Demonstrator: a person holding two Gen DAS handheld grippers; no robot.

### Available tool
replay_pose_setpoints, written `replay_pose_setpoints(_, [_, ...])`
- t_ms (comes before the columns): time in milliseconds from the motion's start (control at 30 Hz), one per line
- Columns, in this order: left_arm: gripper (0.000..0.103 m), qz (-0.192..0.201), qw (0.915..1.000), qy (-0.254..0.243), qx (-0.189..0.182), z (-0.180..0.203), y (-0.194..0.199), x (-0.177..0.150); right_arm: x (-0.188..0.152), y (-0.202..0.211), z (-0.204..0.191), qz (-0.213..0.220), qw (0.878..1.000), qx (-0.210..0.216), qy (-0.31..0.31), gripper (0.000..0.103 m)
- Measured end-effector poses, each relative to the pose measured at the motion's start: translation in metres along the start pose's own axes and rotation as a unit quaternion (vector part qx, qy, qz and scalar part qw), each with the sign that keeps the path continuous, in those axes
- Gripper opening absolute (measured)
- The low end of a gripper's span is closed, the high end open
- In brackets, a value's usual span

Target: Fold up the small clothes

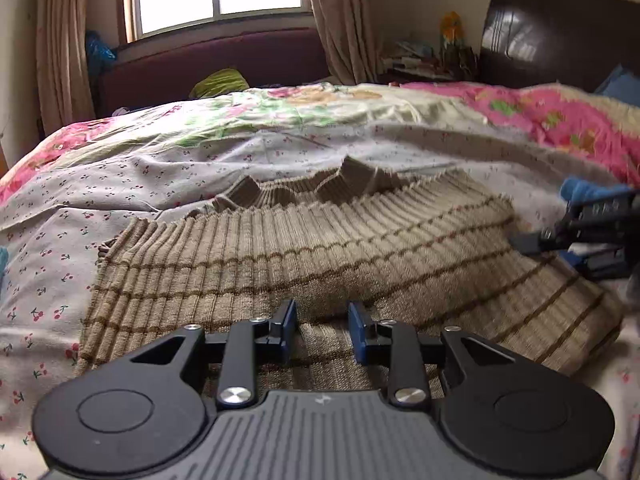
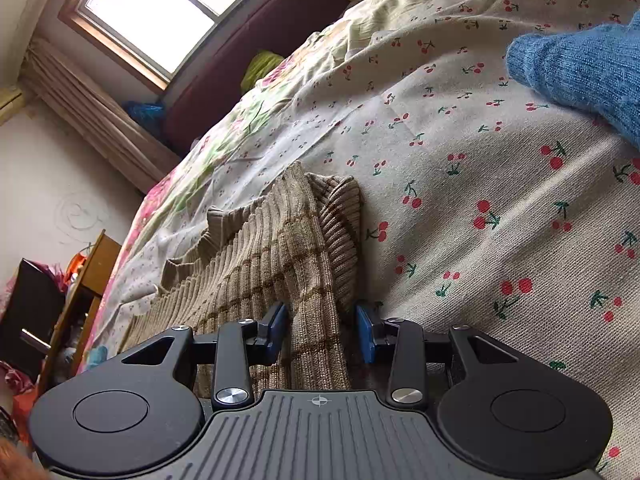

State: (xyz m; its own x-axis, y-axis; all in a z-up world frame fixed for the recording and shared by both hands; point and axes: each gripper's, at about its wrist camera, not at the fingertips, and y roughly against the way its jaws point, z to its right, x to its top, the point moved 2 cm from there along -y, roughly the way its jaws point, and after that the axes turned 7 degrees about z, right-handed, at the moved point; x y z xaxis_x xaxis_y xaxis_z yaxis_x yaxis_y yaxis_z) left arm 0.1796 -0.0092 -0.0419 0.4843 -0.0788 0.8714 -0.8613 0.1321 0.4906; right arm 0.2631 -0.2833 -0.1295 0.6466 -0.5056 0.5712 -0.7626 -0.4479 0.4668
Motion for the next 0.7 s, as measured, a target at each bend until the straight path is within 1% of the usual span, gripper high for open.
replay_pose_setpoints(67, [0.04, 0.002, 1.0, -0.001, 0.003, -0.001, 0.001, 0.0, -0.001, 0.001, -0.001, 0.001, 1.0, 0.0, 0.002, 0.037])
replay_pose_setpoints(133, [0.041, -0.014, 0.9998, -0.009, 0.005, 0.001, -0.005, -0.005, -0.002, 0.001, -0.002, 0.001, 1.0, -0.002, 0.005, 0.037])
replay_pose_setpoints(200, [0.041, -0.016, 0.9997, -0.015, 0.007, 0.003, -0.005, -0.007, -0.002, 0.001, -0.004, 0.001, 1.0, -0.005, 0.006, 0.037])
replay_pose_setpoints(367, [0.041, -0.024, 0.9997, 0.0, 0.001, -0.002, 0.0, -0.004, -0.002, 0.0, -0.006, 0.001, 1.0, -0.009, 0.009, 0.037])
replay_pose_setpoints(433, [0.042, -0.027, 0.9996, -0.003, 0.0, -0.001, 0.001, -0.006, -0.002, 0.0, -0.006, 0.001, 1.0, -0.009, 0.008, 0.037])
replay_pose_setpoints(633, [0.042, -0.013, 0.9999, -0.004, -0.001, 0.0, 0.013, -0.002, -0.002, 0.0, -0.004, 0.001, 1.0, -0.006, 0.005, 0.037])
replay_pose_setpoints(700, [0.042, -0.022, 0.9998, -0.002, -0.001, -0.003, 0.013, -0.003, -0.003, 0.0, -0.003, 0.001, 1.0, -0.006, 0.007, 0.037])
